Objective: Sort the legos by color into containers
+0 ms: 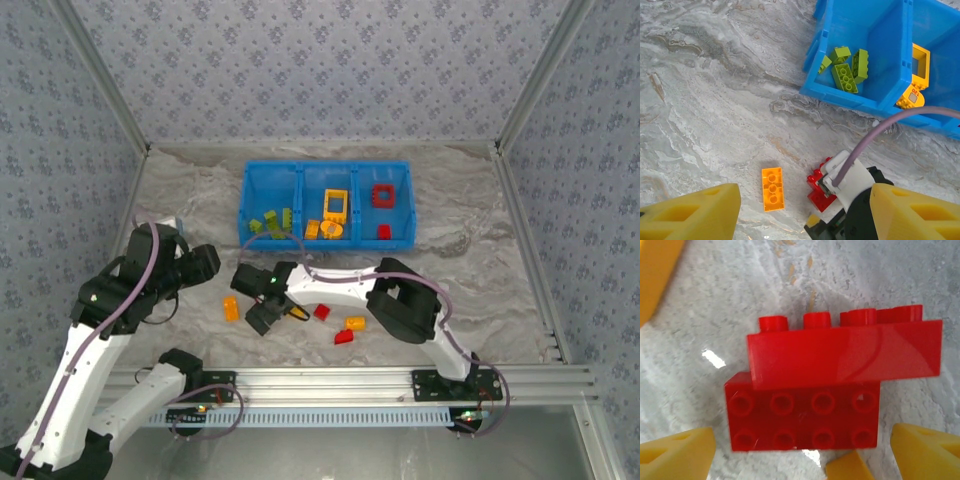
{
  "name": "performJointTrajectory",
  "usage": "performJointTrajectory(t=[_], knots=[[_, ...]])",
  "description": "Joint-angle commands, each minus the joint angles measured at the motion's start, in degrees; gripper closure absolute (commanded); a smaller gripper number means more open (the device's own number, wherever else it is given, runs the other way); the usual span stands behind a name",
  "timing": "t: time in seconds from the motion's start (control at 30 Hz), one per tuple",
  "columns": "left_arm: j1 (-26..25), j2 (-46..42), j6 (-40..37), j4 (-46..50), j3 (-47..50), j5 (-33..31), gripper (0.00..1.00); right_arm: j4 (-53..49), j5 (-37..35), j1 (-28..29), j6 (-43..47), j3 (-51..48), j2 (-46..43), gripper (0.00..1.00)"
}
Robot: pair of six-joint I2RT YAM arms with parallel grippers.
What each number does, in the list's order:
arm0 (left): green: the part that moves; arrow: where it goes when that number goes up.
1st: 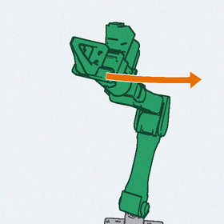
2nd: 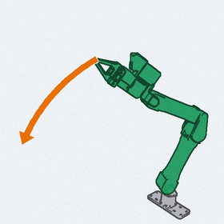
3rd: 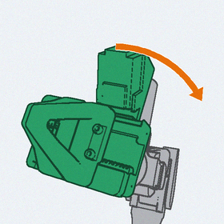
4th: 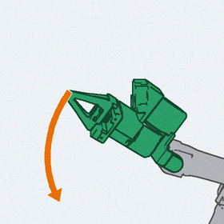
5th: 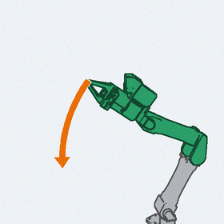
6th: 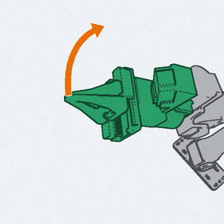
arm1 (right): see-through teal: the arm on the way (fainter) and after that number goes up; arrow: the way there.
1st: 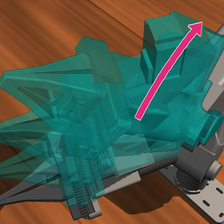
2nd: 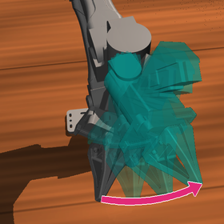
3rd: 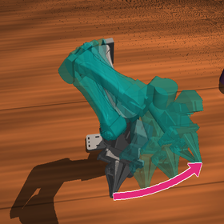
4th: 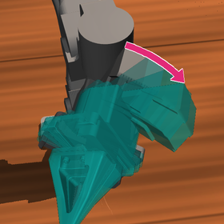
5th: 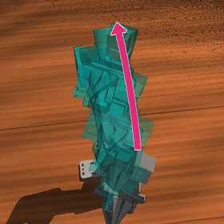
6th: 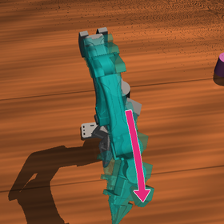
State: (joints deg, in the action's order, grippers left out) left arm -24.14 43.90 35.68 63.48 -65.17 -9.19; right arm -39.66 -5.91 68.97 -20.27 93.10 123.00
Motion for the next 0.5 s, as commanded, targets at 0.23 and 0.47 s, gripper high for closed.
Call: performJointTrajectory(t=[0.23, 0.47], knots=[[-0.2, -2.0, 1.3, 1.9, -0.8, 2.9, 0.31, -0.6, 0.3, -0.2, -0.7, 3.6, 3.8, 0.2], [-0.2, -4.1, 1.4, 3.3, -1.8, 6.4, 0.31, -0.6, -0.8, 0.2, -1.0, 2.3, 1.5, 0.35]])
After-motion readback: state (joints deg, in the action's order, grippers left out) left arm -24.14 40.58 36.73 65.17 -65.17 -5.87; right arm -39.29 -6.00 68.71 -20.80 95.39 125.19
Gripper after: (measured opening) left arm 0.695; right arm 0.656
